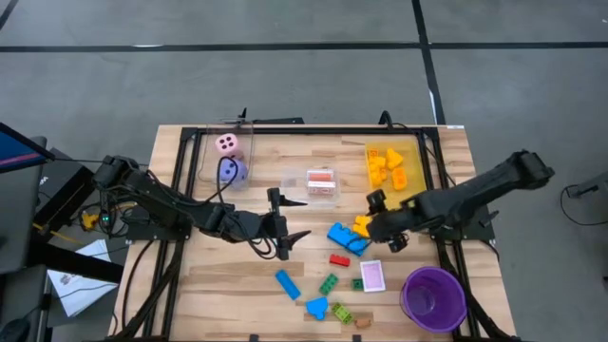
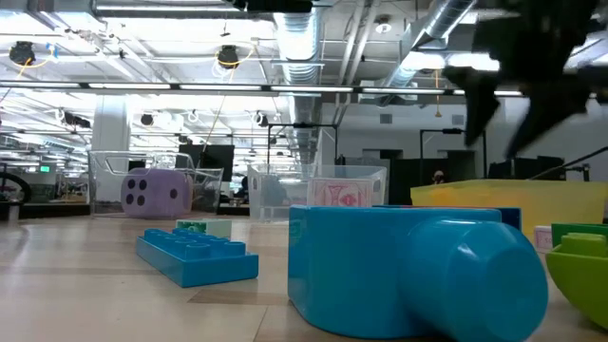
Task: Pick & Place Toys
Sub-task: Put the yellow game piece into the yellow bin
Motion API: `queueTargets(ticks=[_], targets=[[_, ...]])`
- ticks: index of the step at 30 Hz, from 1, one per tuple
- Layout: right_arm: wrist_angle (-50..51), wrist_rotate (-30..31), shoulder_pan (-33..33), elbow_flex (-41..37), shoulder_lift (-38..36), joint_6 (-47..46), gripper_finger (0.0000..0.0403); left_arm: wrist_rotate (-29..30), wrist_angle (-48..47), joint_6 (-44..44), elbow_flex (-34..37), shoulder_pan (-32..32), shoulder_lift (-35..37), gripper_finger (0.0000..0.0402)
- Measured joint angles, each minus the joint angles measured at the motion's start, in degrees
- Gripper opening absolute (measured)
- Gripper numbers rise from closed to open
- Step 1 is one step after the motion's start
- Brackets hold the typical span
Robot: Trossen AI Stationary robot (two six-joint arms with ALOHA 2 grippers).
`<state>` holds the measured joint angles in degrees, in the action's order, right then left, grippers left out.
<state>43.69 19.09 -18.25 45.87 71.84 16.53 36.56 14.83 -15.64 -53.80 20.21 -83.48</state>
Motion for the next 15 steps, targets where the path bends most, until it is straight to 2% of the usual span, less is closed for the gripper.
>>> queueTargets(ticks=[3,15], targets=[[3.00,-1.09,0.60,0.37,5.17,-0.02,0.0230,0.00,-0.03,0.02,0.00,0.00,0.00,0.0341],[-0.43,-1.24,3.30,0.48,16.45,2.39,0.0230,-0.04,0.16,0.02,0.00,0.00,0.00,0.0340]])
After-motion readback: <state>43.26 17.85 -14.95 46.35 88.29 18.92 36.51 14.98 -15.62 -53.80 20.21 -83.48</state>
